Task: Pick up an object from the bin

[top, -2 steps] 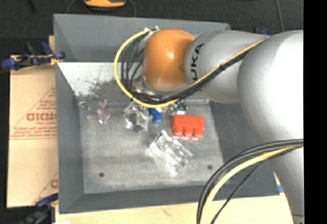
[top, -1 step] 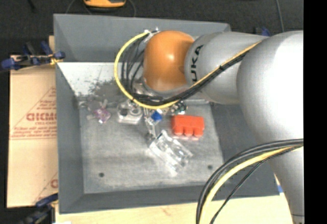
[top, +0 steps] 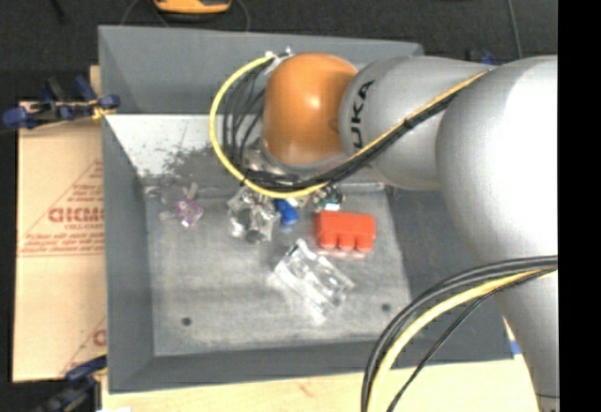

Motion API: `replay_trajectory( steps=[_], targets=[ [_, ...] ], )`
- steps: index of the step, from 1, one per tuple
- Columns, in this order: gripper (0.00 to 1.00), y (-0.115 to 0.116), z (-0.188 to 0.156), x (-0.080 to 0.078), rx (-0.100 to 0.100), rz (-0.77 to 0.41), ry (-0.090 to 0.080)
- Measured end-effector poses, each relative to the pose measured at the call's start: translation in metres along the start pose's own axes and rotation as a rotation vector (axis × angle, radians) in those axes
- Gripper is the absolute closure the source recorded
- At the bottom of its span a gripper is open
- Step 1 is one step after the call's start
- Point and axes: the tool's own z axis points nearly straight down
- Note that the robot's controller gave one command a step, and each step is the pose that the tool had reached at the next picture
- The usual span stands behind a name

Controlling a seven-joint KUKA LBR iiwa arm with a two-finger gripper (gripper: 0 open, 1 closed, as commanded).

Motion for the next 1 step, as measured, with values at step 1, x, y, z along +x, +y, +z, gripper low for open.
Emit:
replay_trajectory(
  steps=[1],
  targets=[
    [0.0,0.0007,0.0039,0.0031,-0.002,-0.001,0.009]
  ],
)
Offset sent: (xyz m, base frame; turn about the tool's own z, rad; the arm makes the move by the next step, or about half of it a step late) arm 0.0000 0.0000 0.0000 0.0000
